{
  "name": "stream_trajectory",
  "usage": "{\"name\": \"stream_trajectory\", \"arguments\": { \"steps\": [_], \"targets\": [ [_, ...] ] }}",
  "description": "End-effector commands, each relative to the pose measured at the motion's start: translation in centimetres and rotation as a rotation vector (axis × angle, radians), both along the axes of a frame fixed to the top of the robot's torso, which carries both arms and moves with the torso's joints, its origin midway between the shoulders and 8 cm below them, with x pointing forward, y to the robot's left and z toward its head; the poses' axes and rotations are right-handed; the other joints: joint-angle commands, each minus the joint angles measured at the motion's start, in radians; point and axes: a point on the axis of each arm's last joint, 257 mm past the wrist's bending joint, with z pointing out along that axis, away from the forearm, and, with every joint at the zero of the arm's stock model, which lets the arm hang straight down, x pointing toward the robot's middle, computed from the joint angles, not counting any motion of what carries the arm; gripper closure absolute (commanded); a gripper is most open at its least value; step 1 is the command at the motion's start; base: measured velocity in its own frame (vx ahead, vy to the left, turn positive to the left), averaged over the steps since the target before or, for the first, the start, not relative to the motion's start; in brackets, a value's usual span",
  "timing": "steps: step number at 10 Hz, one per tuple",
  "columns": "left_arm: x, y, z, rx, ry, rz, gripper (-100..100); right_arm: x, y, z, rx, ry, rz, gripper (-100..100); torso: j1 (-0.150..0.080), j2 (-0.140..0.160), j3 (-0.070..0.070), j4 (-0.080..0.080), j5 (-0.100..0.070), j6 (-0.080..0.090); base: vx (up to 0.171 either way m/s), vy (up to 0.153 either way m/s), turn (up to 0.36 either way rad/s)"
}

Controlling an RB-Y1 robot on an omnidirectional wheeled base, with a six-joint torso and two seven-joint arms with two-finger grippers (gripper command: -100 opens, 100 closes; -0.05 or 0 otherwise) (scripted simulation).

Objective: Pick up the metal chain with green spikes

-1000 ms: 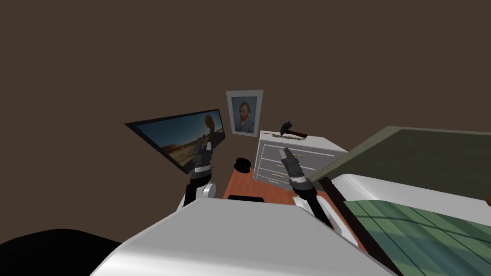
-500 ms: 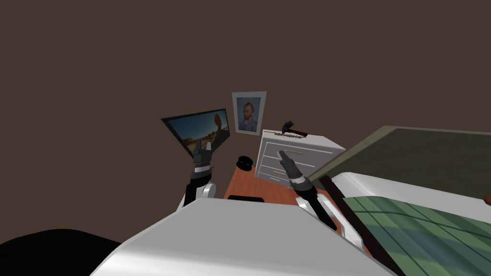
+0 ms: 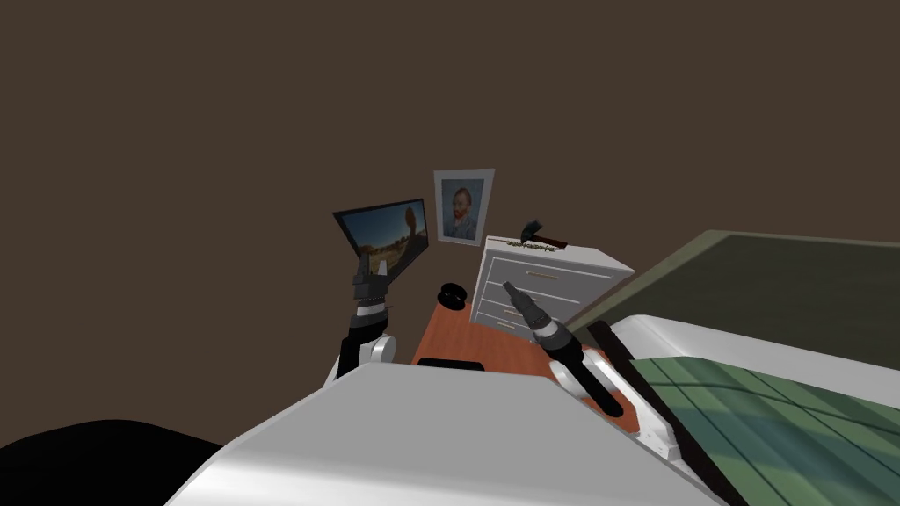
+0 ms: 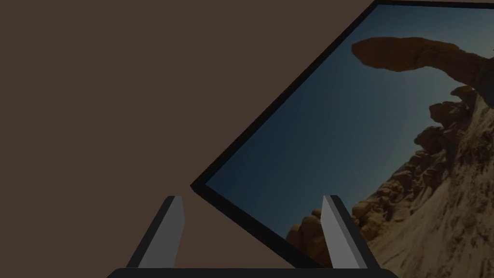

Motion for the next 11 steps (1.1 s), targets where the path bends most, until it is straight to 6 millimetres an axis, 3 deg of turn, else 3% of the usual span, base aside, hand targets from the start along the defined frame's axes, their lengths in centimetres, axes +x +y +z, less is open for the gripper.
{"name": "stream_trajectory", "arguments": {
  "steps": [1,4,6,11],
  "targets": [
    [0.0,0.0,0.0,0.000,0.000,0.000,0,-0.2,0.2,-0.6,-0.053,0.007,0.025,-100,0.000,0.000,0.000,0.000,0.000,0.000,-0.089,0.047,0.042],
    [0.0,0.0,0.0,0.000,0.000,0.000,0,-0.2,0.2,-2.8,-0.186,0.022,0.075,-100,0.001,-0.002,-0.001,0.000,0.000,0.000,-0.079,0.051,0.062],
    [0.0,0.0,0.0,0.000,0.000,0.000,0,-0.4,0.1,-3.1,-0.220,0.027,0.090,-100,0.000,-0.002,-0.001,0.000,0.000,0.000,-0.048,0.026,0.024],
    [0.0,0.0,0.0,0.000,0.000,0.000,0,-0.3,-1.5,-6.7,-0.454,0.056,0.164,-100,-0.001,-0.004,-0.002,-0.001,0.000,0.000,-0.041,0.029,0.067]
  ]
}}
